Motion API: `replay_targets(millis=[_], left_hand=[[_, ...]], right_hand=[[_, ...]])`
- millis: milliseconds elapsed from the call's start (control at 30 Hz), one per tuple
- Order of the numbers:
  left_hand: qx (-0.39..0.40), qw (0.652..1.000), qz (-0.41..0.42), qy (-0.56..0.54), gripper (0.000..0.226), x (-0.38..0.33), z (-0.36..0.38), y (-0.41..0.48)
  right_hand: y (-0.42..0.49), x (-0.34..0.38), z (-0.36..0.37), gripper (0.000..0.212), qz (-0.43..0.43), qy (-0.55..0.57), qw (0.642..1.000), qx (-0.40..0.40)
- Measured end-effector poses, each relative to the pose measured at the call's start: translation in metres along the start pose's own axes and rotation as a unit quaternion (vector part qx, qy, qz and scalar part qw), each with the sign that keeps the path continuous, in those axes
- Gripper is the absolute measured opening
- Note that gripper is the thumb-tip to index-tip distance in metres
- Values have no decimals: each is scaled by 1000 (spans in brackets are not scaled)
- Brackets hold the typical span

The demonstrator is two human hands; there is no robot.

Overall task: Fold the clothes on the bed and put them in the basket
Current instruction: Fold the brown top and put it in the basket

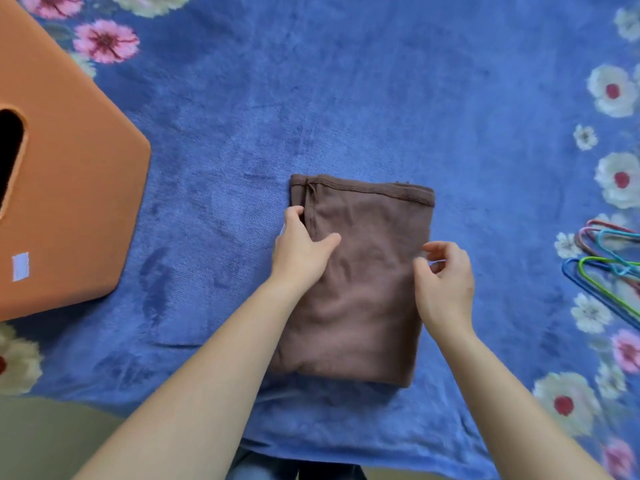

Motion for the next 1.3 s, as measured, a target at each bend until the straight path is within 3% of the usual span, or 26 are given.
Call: replay_targets(millis=[100,167,267,367,467,567,700,800,900,1033,1100,1167,1267,1300], left_hand=[[-37,998,45,-9,39,-5,-1,5],[-75,995,61,-15,30,5,-9,-2],[-100,994,32,-12,36,31,-16,-12],[-129,991,18,16,44,48,-18,-32],[-99,994,-20,52,60,67,-9,-58],[-15,995,-57,76,62,77,1,-79],[78,989,-124,5,44,81,8,-106],[118,975,-185,-21,38,89,7,-133],[152,953,-249,-78,48,90,3,-158],[176,895,-307,-273,73,72,-14,-166],[186,878,-295,-328,64,54,-26,-153],[178,867,-273,-377,49,39,-35,-129],[85,846,-264,-454,26,26,-41,-99],[37,848,-261,-459,21,27,-43,-91]], right_hand=[[-4,-21,-3,23,25,-3,999,23],[-9,-35,0,27,65,7,994,87],[-21,-50,7,28,117,47,978,169],[-30,-60,7,32,167,133,959,183],[-39,-66,8,35,193,175,939,224],[-50,-71,9,31,206,187,922,269],[-65,-85,-2,30,228,155,912,305],[-86,-94,-15,40,272,135,884,354],[-95,-93,-31,56,306,176,858,373],[-74,-73,-49,63,315,283,820,385],[-53,-58,-49,59,307,272,817,406],[-34,-47,-43,65,310,237,820,419],[-8,-34,-31,29,365,248,827,349],[-2,-30,-29,26,378,254,831,319]])
Point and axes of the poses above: each hand's wrist, its own y-axis towards the middle knuckle, its own z-axis out of the palm, x = y × z, the point moved 5 cm from there along y, towards the middle knuckle
